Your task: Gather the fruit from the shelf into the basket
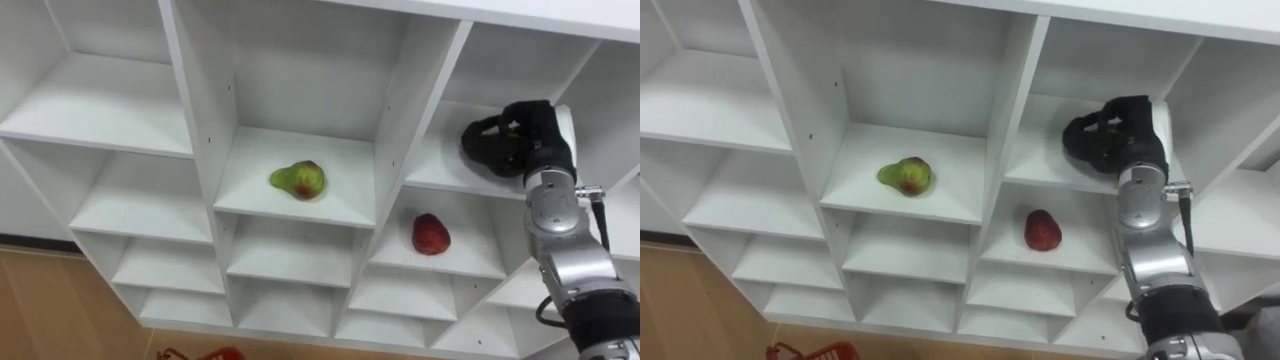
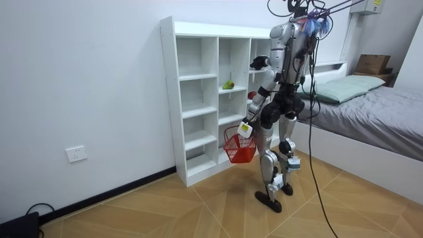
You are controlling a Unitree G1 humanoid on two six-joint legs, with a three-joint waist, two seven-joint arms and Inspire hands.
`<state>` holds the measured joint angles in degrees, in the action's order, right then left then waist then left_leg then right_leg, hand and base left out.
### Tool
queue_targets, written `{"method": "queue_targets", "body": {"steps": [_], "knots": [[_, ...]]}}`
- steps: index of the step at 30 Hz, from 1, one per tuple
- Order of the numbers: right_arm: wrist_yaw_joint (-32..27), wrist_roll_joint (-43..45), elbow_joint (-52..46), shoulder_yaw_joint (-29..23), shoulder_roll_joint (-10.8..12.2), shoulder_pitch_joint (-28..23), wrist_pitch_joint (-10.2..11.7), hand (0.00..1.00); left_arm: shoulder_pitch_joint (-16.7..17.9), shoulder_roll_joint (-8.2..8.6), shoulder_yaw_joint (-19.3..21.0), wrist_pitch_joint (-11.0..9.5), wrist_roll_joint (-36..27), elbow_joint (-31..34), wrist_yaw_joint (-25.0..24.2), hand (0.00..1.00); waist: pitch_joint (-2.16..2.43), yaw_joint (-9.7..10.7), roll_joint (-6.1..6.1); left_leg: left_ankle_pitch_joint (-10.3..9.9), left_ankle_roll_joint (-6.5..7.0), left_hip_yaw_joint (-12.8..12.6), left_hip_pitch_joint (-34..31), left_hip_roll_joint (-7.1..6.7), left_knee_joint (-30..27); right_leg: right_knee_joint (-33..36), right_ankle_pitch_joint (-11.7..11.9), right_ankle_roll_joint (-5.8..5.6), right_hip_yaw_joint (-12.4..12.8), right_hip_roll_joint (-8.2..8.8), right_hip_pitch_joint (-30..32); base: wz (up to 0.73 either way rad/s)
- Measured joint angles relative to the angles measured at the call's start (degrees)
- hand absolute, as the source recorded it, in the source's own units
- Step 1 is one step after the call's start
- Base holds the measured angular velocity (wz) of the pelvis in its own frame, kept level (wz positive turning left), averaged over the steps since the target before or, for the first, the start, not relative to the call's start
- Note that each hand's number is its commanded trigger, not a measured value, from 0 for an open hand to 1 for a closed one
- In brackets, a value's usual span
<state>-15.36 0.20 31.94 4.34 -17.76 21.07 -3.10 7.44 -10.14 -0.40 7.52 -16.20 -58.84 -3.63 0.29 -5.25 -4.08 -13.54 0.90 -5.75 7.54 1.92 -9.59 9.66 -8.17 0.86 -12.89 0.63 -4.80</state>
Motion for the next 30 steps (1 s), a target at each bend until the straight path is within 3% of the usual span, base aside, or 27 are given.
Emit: {"method": "queue_targets", "body": {"steps": [5,16,30], "knots": [[0.00,0.10,1.19,0.71,0.23,-0.23,1.74,1.00,-1.98,0.09,-2.41,-0.75,0.00,-0.01,0.71,1.00,0.09,0.21,-0.20,0.02,0.01,-0.10,0.49,-0.24,-0.14,-0.02,0.00,0.00,0.13,0.12,-0.32,0.00],[1.82,2.09,0.22,0.04,0.86,-0.45,1.98,1.00,-2.86,0.52,-4.30,-0.81,0.12,3.53,-2.79,1.00,-0.06,0.68,0.02,0.00,0.00,-0.18,0.06,-0.03,0.07,-0.04,0.01,0.01,0.01,-0.16,-0.10,0.00],[1.14,3.18,-4.71,-0.09,3.54,-2.77,3.16,1.00,-4.60,1.21,-7.61,-0.73,-2.32,6.28,-3.34,1.00,-0.16,3.54,0.64,0.01,0.01,-0.19,0.13,-0.24,-0.04,-0.08,0.01,0.00,0.26,-0.16,0.04,0.00]]}}
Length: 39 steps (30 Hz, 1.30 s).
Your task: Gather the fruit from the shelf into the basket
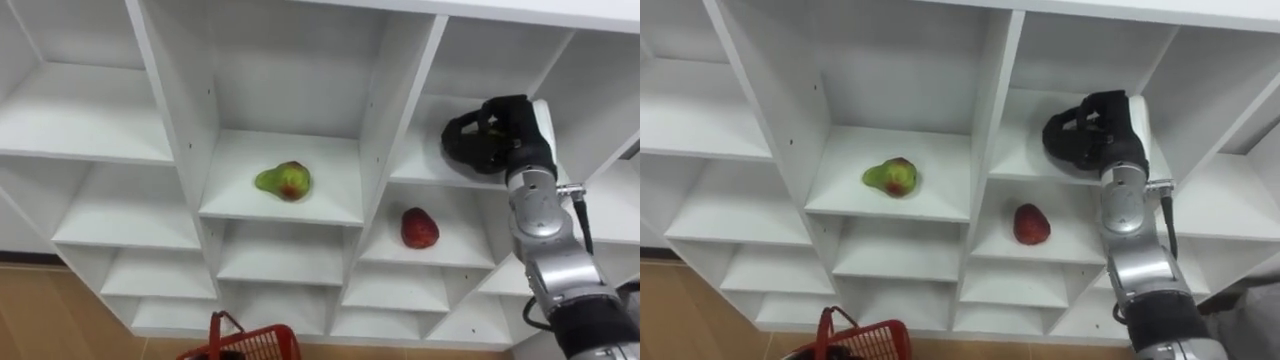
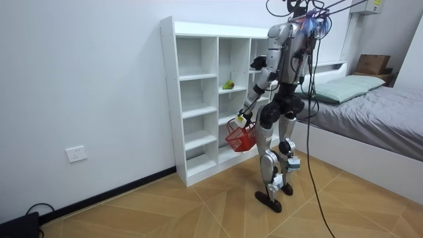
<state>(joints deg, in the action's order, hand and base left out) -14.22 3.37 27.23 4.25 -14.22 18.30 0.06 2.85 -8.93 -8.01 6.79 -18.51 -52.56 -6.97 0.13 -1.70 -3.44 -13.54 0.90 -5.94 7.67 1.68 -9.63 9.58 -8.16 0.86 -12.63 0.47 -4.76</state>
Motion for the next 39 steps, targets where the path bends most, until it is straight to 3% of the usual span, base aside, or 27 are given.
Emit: {"method": "queue_targets", "body": {"steps": [7,15,25,39], "knots": [[1.65,1.12,-9.51,0.49,1.39,-6.26,-0.28,1.00,-0.22,1.85,-1.49,-0.02,-0.03,8.59,-0.77,1.00,0.03,0.25,0.49,0.01,0.00,-0.07,0.17,-0.05,-0.07,0.03,0.00,0.00,-0.06,0.26,-0.15,0.00],[2.99,1.31,-10.57,0.77,2.79,-6.63,-1.71,1.00,-0.22,3.19,-1.83,0.40,-0.02,11.15,-1.24,1.00,0.09,1.03,0.69,0.01,0.01,-0.77,0.79,0.29,0.10,0.12,0.00,0.00,0.96,0.19,-0.49,-0.03],[3.84,-2.74,-14.85,0.89,3.02,-8.56,-2.61,1.00,-0.22,3.43,-5.62,0.38,-2.20,11.91,-2.54,1.00,0.26,1.56,0.99,0.02,0.01,-2.01,0.75,0.41,0.16,0.04,-0.01,-0.01,2.02,0.01,0.08,-0.06],[9.53,-3.61,-22.46,0.79,3.16,-12.32,-3.41,1.00,-0.17,3.21,-6.83,0.25,-4.28,13.22,-3.84,1.00,0.21,2.09,0.86,0.02,-0.01,-3.19,-0.08,0.66,0.16,0.14,0.04,0.06,3.83,-0.44,1.96,-0.06]]}}
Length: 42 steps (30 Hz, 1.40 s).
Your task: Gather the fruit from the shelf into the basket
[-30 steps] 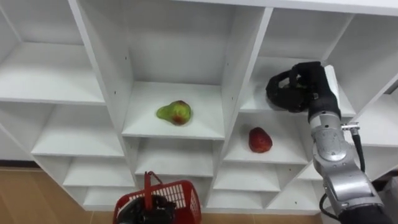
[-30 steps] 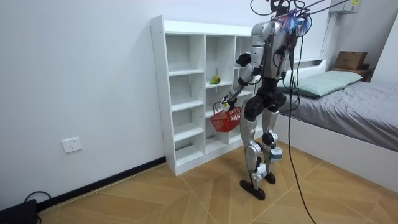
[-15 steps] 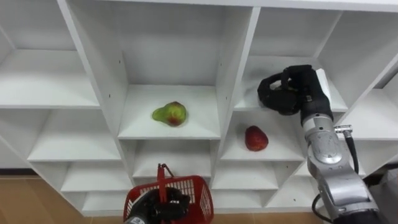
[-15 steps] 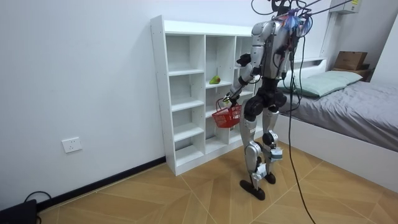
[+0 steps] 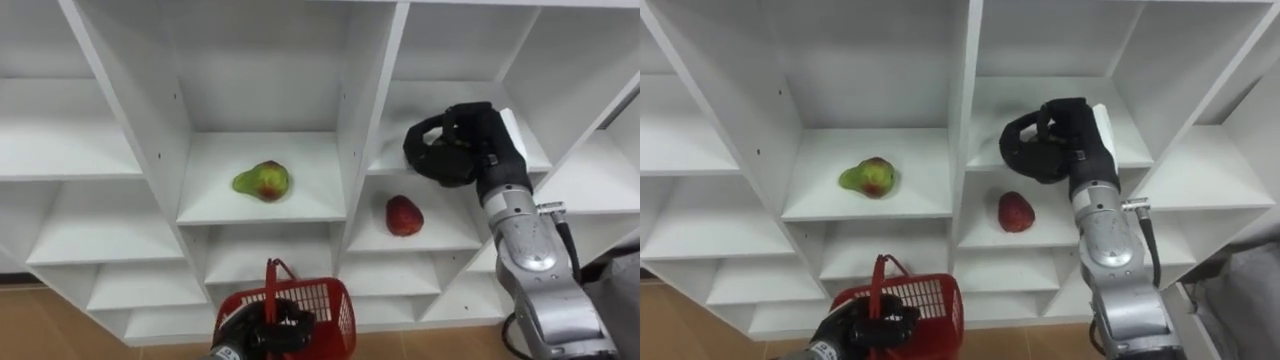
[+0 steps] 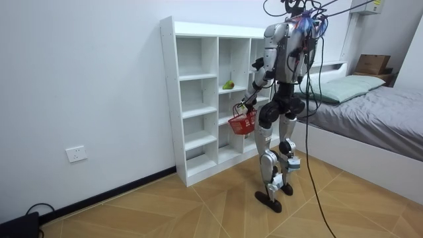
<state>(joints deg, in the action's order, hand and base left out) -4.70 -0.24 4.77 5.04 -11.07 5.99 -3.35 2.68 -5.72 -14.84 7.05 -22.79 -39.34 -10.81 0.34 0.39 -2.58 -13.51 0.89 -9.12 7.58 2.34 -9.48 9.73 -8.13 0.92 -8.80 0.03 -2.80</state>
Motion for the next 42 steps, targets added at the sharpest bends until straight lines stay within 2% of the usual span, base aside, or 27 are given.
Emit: {"method": "queue_targets", "body": {"steps": [7,10,12,14,17,18,20,23,33,42], "knots": [[1.95,-2.06,-3.88,0.08,1.39,-2.82,-0.38,1.00,-0.01,-0.32,0.12,0.05,0.00,0.06,-1.29,1.00,-0.13,0.46,-0.51,0.00,-0.01,-1.28,-0.56,0.01,0.06,0.05,0.06,0.07,0.76,-0.09,1.01,-0.06],[2.86,-2.76,-3.92,0.94,1.84,-2.93,-0.30,1.00,-0.01,-0.55,0.12,0.08,0.00,0.19,-1.29,1.00,0.06,0.69,-0.80,0.00,-0.01,-1.81,-0.56,0.02,0.06,0.05,0.13,0.08,0.83,-0.12,1.25,-0.10],[2.92,-3.56,-3.91,1.54,1.89,-3.22,0.02,1.00,-0.01,-0.58,0.16,0.08,-0.02,0.28,-1.28,1.00,0.16,0.77,-0.95,0.00,-0.01,-1.89,-0.57,0.07,0.06,0.06,0.23,0.10,0.96,-0.17,1.39,-0.06],[2.95,-4.68,-3.93,1.64,2.27,-5.04,1.63,1.00,-0.01,-0.27,0.45,0.08,-0.08,0.30,-1.16,1.00,0.20,0.75,-1.00,0.00,-0.01,-1.96,-0.49,0.12,0.07,0.10,0.29,0.11,0.95,-0.19,1.30,0.00],[3.71,-6.64,-3.87,1.72,2.86,-6.13,2.52,1.00,-0.01,-0.22,0.86,0.07,-0.12,0.30,-1.08,1.00,0.01,0.84,-0.72,0.00,0.00,-2.02,-0.19,0.13,0.08,0.12,0.35,0.09,0.99,-0.18,1.00,0.00],[4.05,-6.84,-3.88,1.72,2.86,-6.48,2.32,1.00,-0.01,-0.16,0.94,0.07,-0.13,0.31,-1.08,1.00,-0.02,0.84,-0.67,0.00,0.00,-2.03,-0.12,0.12,0.08,0.14,0.36,0.09,0.98,-0.16,0.91,0.00],[5.13,-6.99,-3.37,2.31,2.85,-8.35,-0.80,1.00,-0.04,0.05,1.12,0.06,-0.14,0.76,-1.08,1.00,-0.29,0.72,-0.38,-0.01,-0.01,-2.05,-0.16,0.12,0.13,0.31,0.36,0.09,0.94,-0.16,1.05,0.00],[6.96,-7.00,-3.39,2.77,2.87,-9.47,-3.21,1.00,-0.03,0.27,1.40,0.08,-0.14,2.07,-1.11,1.00,-0.41,0.49,0.16,0.00,0.00,-2.55,-1.49,0.01,0.10,1.20,0.41,0.14,1.29,-0.17,3.02,-0.07],[7.66,-6.82,-8.01,2.67,2.79,-9.46,-3.66,1.00,-0.02,0.59,2.88,0.06,-0.15,3.85,-1.62,1.00,-0.27,0.66,0.00,0.02,-0.03,-3.58,-1.84,0.04,-0.11,1.41,0.51,0.23,2.41,-0.28,3.90,-0.06],[12.10,-6.56,-8.17,2.73,2.81,-9.47,-3.68,1.00,0.07,0.49,2.73,0.03,-0.10,3.85,-2.51,1.00,-0.26,0.71,-0.02,0.02,-0.03,-3.39,-1.87,0.18,-0.04,1.16,0.56,0.18,2.78,-0.39,3.90,0.00]]}}
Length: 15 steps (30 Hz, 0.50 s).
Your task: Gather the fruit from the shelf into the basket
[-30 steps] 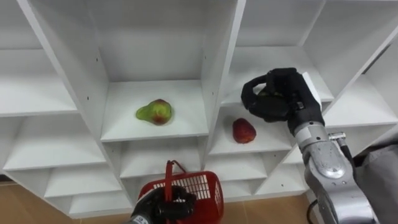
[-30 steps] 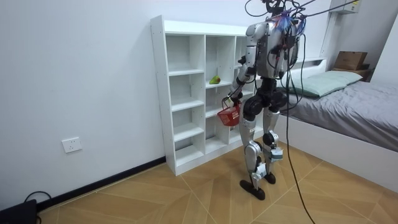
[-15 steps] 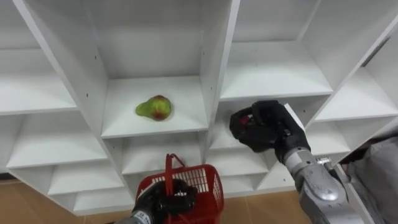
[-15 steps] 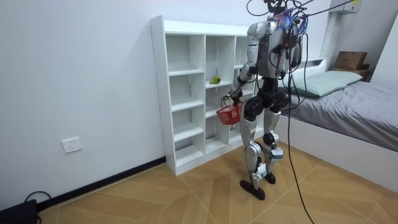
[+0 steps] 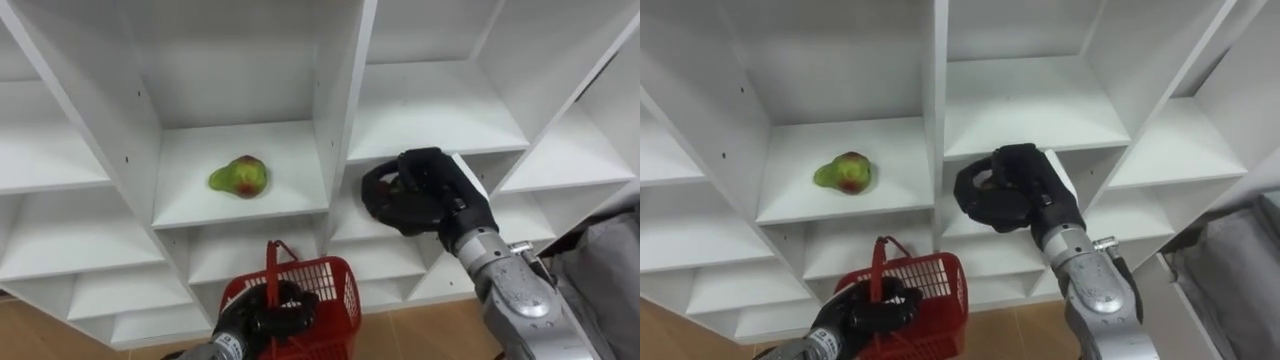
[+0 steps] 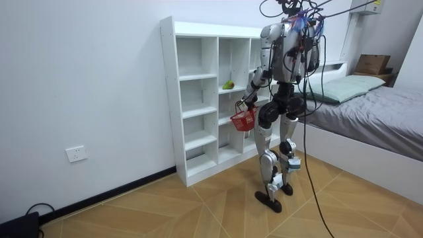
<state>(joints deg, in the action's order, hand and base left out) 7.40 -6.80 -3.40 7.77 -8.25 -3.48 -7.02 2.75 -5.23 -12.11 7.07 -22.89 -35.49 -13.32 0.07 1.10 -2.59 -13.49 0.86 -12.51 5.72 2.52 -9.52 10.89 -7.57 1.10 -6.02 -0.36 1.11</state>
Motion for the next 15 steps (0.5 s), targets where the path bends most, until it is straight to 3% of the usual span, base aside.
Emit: {"method": "queue_targets", "body": {"steps": [10,15], "knots": [[2.74,-8.13,0.37,3.34,0.91,-1.66,-0.61,1.00,0.11,-0.68,-2.24,0.03,-2.47,-0.10,-0.73,1.00,-0.08,-0.01,-0.17,0.00,0.00,0.16,0.00,0.03,-0.02,0.02,0.10,-0.03,-0.67,0.15,-0.30,0.02],[2.61,-11.92,7.90,6.27,1.19,-1.60,-0.57,1.00,0.11,-0.62,-2.81,0.23,-2.31,-0.18,-0.66,1.00,-0.28,-0.19,-0.26,-0.01,0.01,0.29,-0.06,-0.18,-0.09,-0.08,0.17,-0.07,-0.61,0.13,-0.63,0.01]]}}
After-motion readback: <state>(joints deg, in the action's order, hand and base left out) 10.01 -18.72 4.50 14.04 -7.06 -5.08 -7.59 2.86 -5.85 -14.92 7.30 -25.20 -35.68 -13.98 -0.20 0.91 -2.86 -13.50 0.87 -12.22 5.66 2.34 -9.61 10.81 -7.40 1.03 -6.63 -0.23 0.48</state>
